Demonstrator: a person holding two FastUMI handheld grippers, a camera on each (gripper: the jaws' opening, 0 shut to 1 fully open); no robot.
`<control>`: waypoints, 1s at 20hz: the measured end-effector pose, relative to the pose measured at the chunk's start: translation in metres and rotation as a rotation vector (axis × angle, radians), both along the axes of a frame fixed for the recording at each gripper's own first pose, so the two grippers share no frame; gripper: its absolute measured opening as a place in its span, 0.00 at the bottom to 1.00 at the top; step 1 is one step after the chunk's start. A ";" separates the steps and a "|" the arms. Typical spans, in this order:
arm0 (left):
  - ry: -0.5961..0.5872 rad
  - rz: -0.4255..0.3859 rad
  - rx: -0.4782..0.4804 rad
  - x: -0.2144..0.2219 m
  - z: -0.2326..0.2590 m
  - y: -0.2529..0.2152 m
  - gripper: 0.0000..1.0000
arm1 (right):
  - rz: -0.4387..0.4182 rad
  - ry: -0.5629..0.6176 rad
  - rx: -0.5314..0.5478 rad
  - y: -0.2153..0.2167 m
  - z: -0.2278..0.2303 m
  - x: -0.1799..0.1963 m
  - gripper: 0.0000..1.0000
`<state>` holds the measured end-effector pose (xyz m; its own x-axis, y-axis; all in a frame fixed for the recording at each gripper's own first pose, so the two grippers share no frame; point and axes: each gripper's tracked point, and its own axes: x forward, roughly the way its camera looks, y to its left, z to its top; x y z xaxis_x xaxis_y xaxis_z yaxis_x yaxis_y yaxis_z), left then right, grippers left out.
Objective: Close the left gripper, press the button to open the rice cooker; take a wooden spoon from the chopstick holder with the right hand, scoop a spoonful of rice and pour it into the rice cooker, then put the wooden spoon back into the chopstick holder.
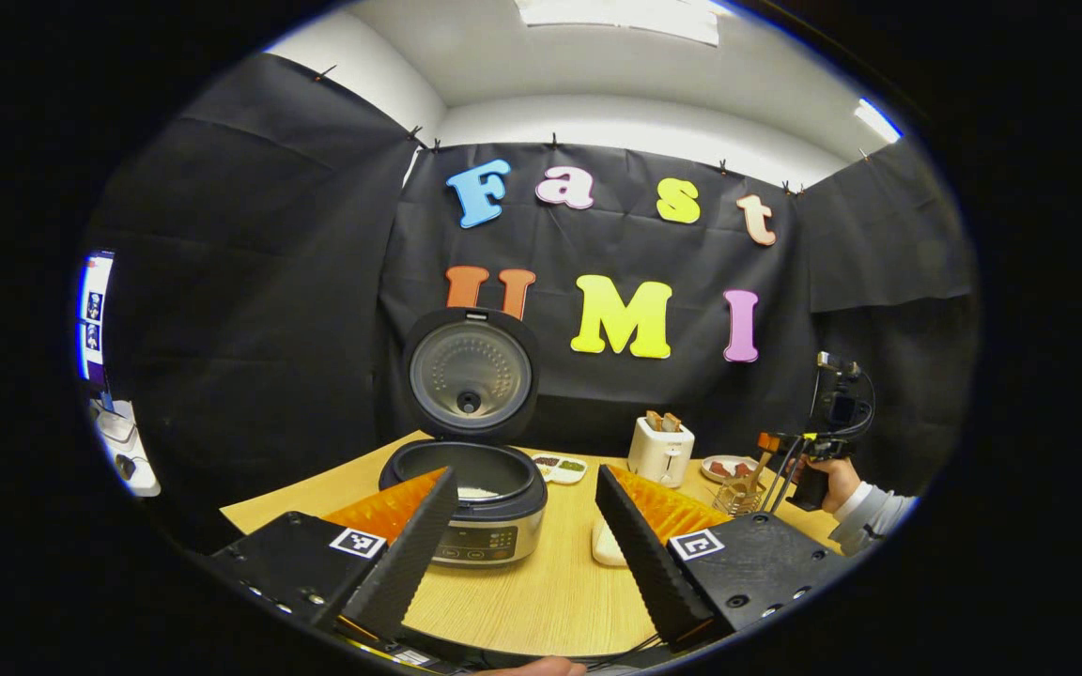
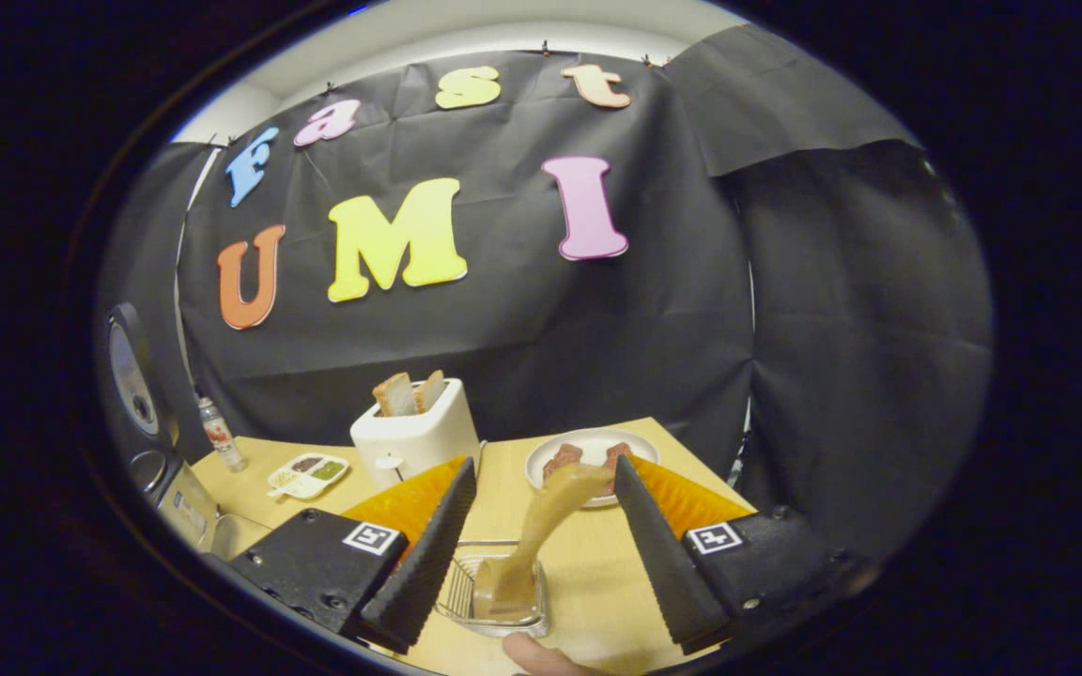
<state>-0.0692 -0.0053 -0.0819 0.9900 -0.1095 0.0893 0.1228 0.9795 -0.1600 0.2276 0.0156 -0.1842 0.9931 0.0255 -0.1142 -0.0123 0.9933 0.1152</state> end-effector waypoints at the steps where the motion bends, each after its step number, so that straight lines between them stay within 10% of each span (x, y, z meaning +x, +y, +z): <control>1: -0.010 -0.007 -0.013 0.004 0.005 -0.001 0.95 | 0.002 -0.015 0.008 -0.005 0.004 -0.006 0.96; 20: -0.109 0.027 0.039 0.145 0.155 -0.012 0.94 | -0.066 -0.255 -0.054 -0.022 0.113 -0.236 1.00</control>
